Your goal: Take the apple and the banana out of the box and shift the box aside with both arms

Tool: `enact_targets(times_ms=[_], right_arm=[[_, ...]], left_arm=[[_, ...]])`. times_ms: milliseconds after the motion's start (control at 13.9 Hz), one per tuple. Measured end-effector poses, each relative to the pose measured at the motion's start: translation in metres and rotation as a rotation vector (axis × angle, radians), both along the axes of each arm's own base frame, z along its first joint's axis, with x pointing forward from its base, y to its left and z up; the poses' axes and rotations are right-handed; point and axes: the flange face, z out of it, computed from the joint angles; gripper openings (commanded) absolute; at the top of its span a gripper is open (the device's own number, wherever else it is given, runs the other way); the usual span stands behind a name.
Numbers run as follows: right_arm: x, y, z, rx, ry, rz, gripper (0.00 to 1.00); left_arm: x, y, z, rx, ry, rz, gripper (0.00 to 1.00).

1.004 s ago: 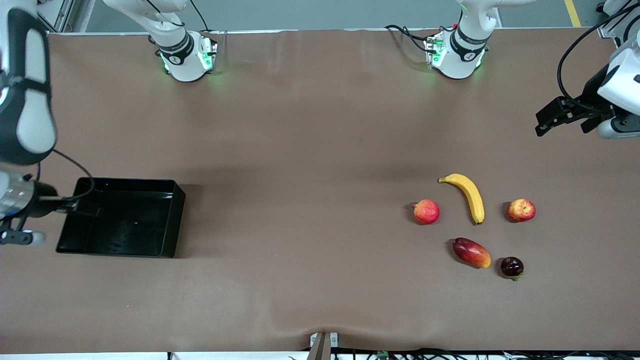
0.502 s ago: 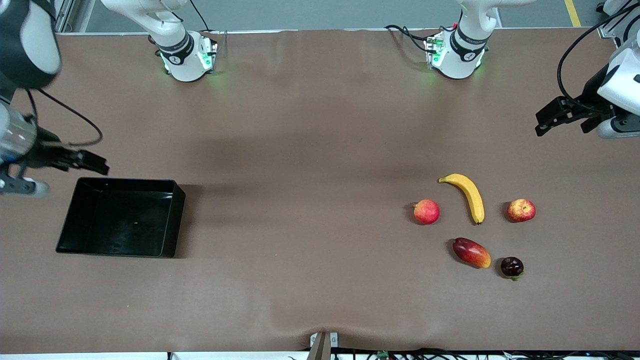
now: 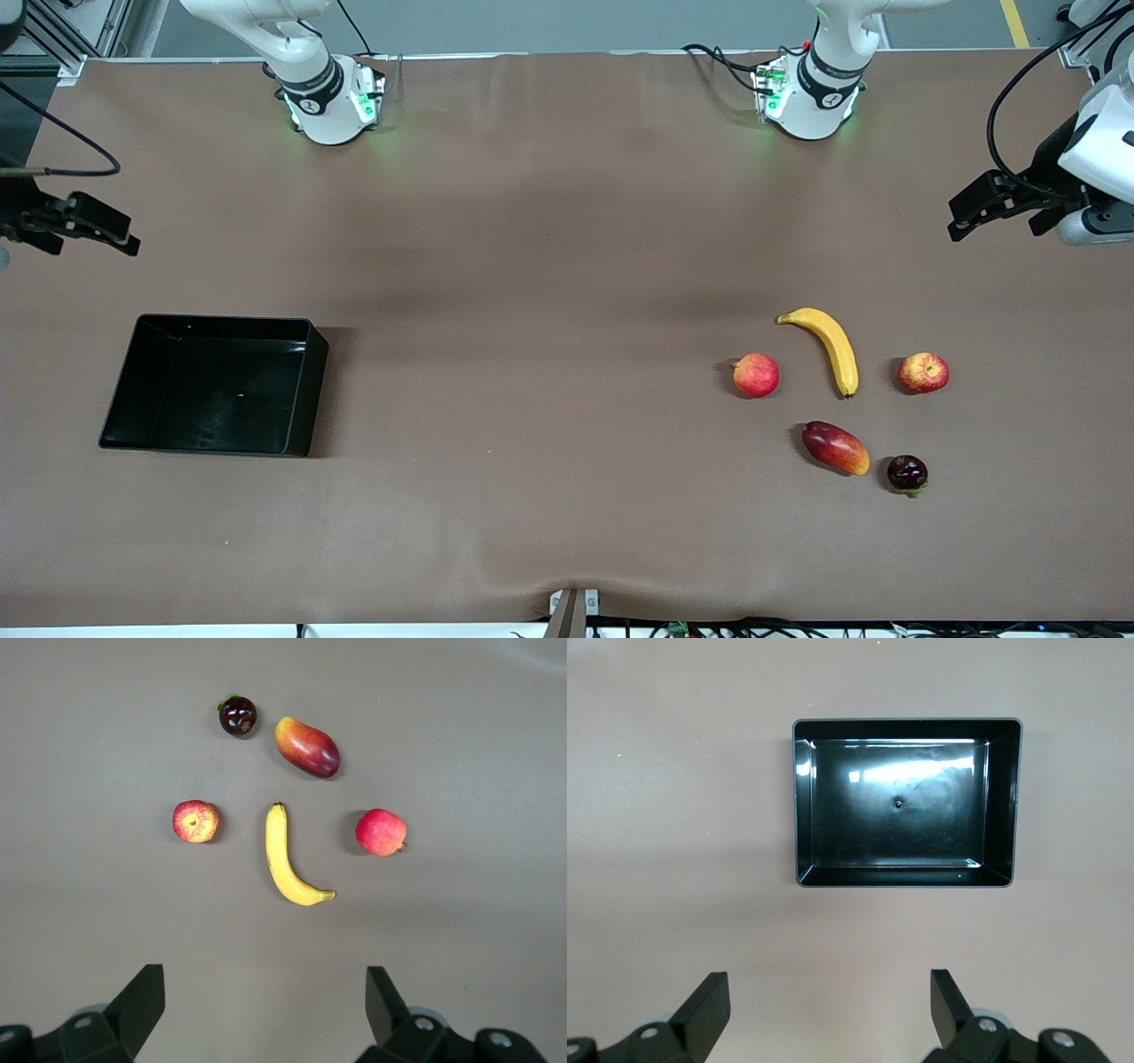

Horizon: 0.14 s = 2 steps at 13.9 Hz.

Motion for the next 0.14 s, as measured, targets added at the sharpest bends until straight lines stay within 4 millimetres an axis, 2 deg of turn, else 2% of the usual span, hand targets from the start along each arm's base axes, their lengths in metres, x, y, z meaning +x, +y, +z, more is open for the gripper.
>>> enact_targets(times_ms=[143], right_arm=[[-0.0011,0.0000,0.0009,0.000,0.000,0.005,1.00]], left_arm=[[-0.0002,0.0000,0.0003,0.000,0.001,0.000,1.00]])
